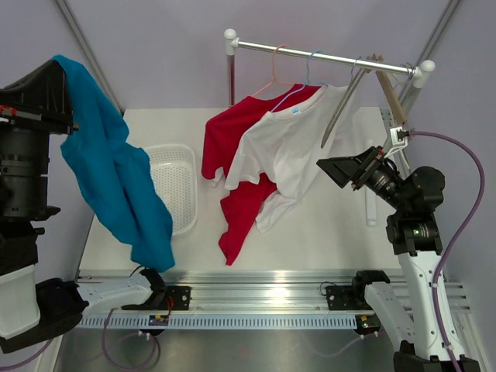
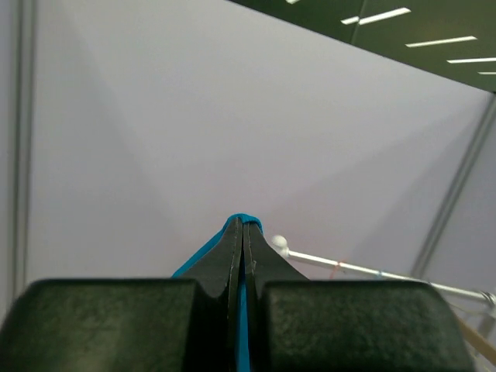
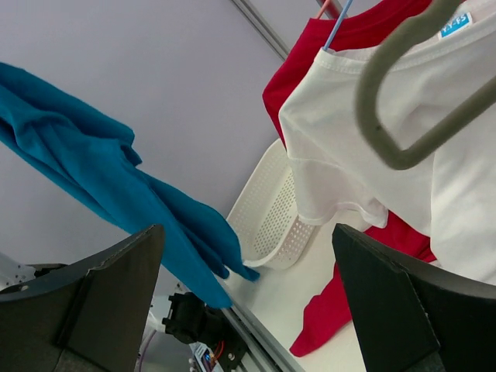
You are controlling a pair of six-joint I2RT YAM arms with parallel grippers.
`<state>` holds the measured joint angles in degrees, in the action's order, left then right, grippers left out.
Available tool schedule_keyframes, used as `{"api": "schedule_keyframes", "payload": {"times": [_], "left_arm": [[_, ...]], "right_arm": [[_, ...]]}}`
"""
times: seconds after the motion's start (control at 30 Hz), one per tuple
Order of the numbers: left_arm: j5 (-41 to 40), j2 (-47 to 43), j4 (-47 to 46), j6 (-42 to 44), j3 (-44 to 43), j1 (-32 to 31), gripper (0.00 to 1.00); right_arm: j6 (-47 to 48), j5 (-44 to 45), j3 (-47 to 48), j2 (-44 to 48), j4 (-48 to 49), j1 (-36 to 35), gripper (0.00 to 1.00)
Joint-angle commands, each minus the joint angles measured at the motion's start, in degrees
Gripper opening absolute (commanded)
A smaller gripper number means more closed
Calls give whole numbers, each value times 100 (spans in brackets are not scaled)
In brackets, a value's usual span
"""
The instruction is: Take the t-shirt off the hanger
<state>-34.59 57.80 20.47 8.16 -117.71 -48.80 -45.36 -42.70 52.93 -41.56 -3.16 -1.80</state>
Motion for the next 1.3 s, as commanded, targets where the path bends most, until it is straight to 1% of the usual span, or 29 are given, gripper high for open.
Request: {"api": "schedule_keyframes", "payload": {"times": [0.0, 0.03, 0.07, 0.13, 0.27, 0.37, 0.43, 0.47, 0.57, 0.6, 0.67, 0.7, 0.73, 0.8, 0.83, 0.9, 0.97, 1.0, 1.07, 1.13, 1.17, 1.27], "left_arm": [[-321, 415, -1325, 1186, -322, 2, 0], [-320, 686, -1483, 1335, -471, 2, 0], [-303, 828, -1728, 1659, -585, 2, 0], [-172, 1240, -1888, 1951, -979, 2, 0], [136, 1681, -2292, 2496, -1560, 2, 0], [189, 1734, -2644, 2953, -1527, 2, 0], [146, 1674, -2741, 3112, -1230, 106, 0], [145, 1543, -2898, 3217, -706, 177, 0], [58, 1235, -3171, 3341, 132, 563, 0], [66, 1155, -3181, 3358, 587, 660, 0], [40, 1023, -3381, 3376, 1020, 967, 0], [5, 910, -3426, 3315, 1353, 1073, 0], [22, 865, -3427, 3210, 1460, 1309, 0], [171, 821, -3269, 2789, 1540, 1538, 0], [207, 821, -3182, 2639, 1523, 1705, 0], [216, 838, -3181, 2550, 1497, 1820, 0], [329, 934, -2910, 2191, 1217, 2014, 0], [356, 1048, -2804, 2068, 893, 2067, 0], [417, 1206, -2593, 1882, 497, 2067, 0], [374, 1408, -2504, 1864, 66, 2076, 0], [330, 1627, -2504, 1943, -310, 2067, 0], [295, 1761, -2723, 2110, -375, 2076, 0]], "right_arm": [[203, -54, -151, 210, -159, -101, 99], [212, -72, -160, 219, -167, -127, 100], [221, -98, -203, 245, -168, -188, 99], [230, -116, -282, 280, -194, -250, 99], [353, -99, -292, 394, -404, -470, 99], [388, -46, -371, 464, -458, -619, 99], [405, -28, -458, 473, -466, -715, 99], [414, -28, -476, 456, -484, -725, 99], [432, -63, -546, 430, -519, -760, 98], [467, -63, -547, 438, -641, -769, 98], [598, -2, -564, 526, -756, -804, 98], [625, 103, -573, 561, -852, -813, 98], [660, 130, -582, 596, -888, -830, 98], [687, 156, -573, 623, -984, -857, 98], [713, 165, -547, 614, -1011, -892, 98], [748, 191, -520, 605, -1037, -910, 97], [757, 218, -520, 597, -1046, -918, 97], [757, 227, -520, 579, -1029, -918, 97], [757, 227, -503, 553, -1029, -918, 97], [766, 218, -459, 509, -1020, -918, 97], [783, 227, -433, 483, -1029, -927, 97], [845, 236, -309, 430, -1117, -936, 97]]}}
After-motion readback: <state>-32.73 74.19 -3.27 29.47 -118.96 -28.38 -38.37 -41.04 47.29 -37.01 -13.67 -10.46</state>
